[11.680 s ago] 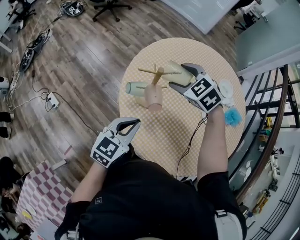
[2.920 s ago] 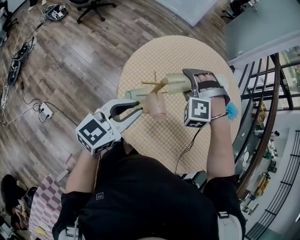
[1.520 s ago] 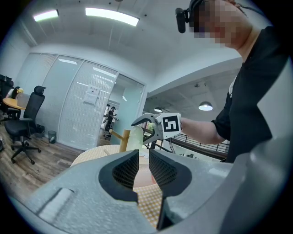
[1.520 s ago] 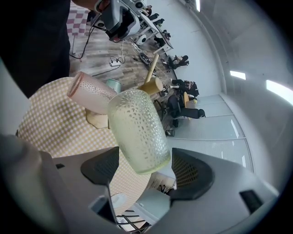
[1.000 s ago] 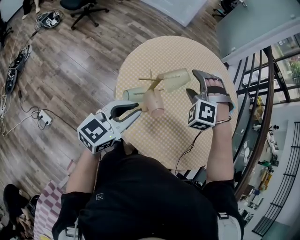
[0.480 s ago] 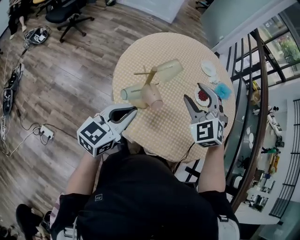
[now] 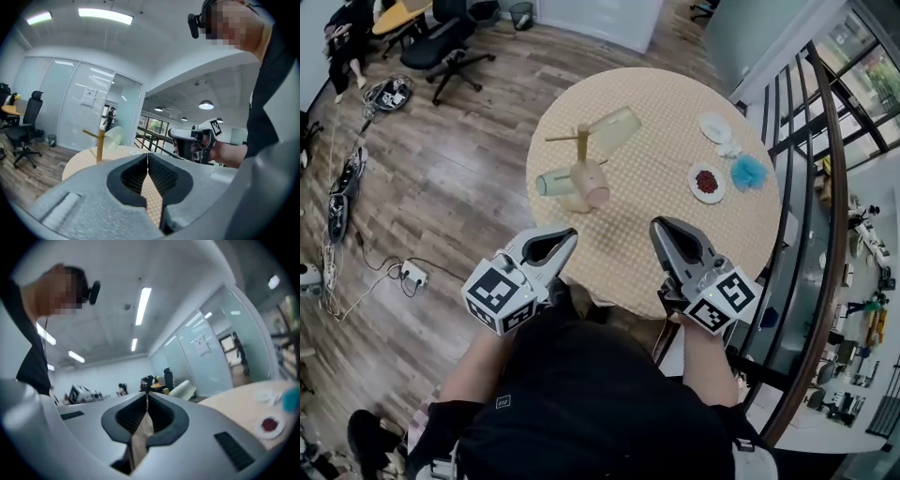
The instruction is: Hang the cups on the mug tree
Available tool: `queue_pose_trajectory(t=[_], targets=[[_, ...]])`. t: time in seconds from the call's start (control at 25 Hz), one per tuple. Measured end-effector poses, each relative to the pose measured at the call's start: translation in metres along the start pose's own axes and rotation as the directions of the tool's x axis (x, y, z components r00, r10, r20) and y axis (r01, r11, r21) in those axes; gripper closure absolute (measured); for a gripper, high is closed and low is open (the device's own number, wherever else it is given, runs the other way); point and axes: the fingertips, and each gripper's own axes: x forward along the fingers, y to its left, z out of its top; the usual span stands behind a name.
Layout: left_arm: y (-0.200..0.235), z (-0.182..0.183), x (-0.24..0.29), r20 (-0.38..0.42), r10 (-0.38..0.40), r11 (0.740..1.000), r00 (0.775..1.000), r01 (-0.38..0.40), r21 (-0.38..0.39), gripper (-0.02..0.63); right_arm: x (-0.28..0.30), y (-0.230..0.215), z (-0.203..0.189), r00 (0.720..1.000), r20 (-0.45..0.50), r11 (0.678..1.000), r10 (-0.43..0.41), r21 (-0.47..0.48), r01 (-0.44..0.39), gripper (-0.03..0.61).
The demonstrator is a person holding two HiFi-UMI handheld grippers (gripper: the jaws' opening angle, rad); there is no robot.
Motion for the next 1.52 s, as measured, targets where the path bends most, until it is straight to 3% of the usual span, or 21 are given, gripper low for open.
queue_pose_trajectory(t=[0.08,0.16,0.28,0.52,0.8,1.52], targets=[[-0.011,-0.006,0.002,-0.007,0.014,1.000,1.000,-0.014,-0.015,0.601,-0.009,0.011,-0.003,0.996,0.070,0.988,0.053,0.144,-0.063,0.561],[-0.022,-0.008,0.005,0.005,0.014,0.999,1.000,-0.014,-0.046,0.601,-0.016,0.018,-0.014,0.996,0.059,0.983,0.073,0.165,-0.081,0.563],[-0.033,-0.010,0.004,0.006,0.015,0.999,1.000,-0.015,-0.029,0.601,-0.023,0.034,-0.044,0.996,-0.021,0.988,0.083,0.130,-0.080,0.563],[-0.028,-0.009,-0.008,0.003,0.028,0.999,1.000,-0.028,0.029,0.601,-0.025,0.046,-0.073,0.997,-0.082,0.995,-0.007,0.100,0.015,0.565],[-0.015,-0.009,-0.010,0.013,0.047,0.998,0.999,-0.048,0.031,0.601,-0.022,0.050,-0.063,0.996,-0.061,0.998,-0.061,0.013,0.062,0.565],[-0.015,-0.003,-0.008,0.018,0.031,0.998,0.999,-0.031,0.052,0.601,-0.011,0.049,-0.058,0.996,-0.069,0.998,-0.056,-0.019,0.055,0.566]])
